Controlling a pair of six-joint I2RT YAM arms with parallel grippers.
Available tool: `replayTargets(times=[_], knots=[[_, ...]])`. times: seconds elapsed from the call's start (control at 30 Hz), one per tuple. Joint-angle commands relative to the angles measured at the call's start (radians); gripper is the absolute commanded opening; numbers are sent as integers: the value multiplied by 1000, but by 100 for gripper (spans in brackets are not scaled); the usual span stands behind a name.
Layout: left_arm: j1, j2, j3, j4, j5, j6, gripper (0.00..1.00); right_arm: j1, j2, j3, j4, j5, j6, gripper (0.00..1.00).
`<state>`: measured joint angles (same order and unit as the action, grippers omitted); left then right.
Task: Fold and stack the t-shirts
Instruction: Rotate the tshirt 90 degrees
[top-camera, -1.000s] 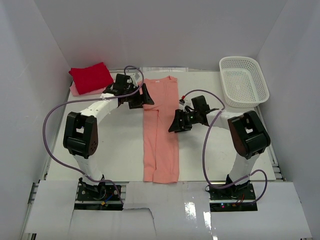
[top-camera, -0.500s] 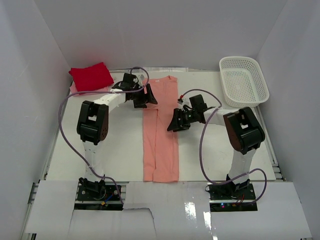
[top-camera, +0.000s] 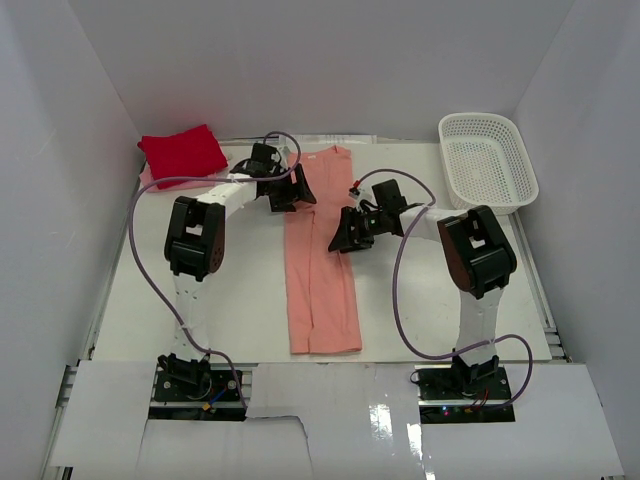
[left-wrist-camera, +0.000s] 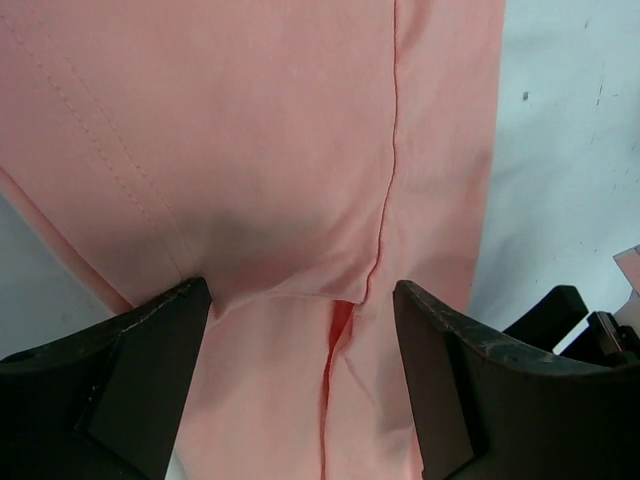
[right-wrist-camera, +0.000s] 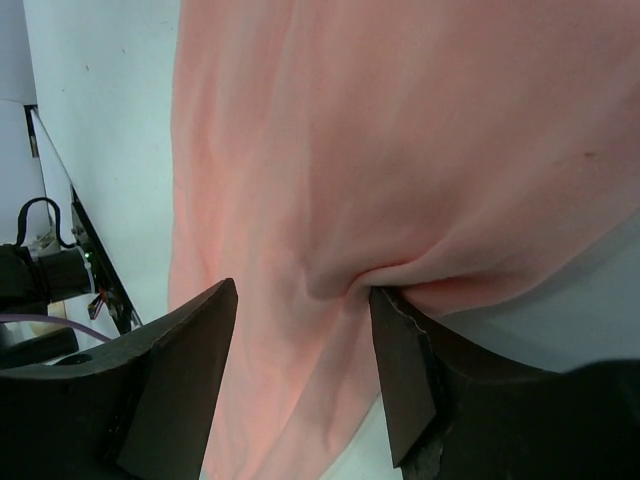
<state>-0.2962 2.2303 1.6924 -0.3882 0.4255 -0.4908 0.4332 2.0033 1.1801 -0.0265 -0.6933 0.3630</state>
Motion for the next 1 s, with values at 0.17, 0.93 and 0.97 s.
replayTargets(times=[0.17, 0.93, 0.97], knots=[[52, 138, 216, -55, -74, 21, 86, -47, 77, 44, -44, 104, -48, 63], [66, 148, 580, -176, 2, -22, 87, -102, -41, 187, -217, 95, -95, 64], [68, 120, 563, -189, 12, -32, 87, -94, -58, 179, -225, 98, -95, 64]])
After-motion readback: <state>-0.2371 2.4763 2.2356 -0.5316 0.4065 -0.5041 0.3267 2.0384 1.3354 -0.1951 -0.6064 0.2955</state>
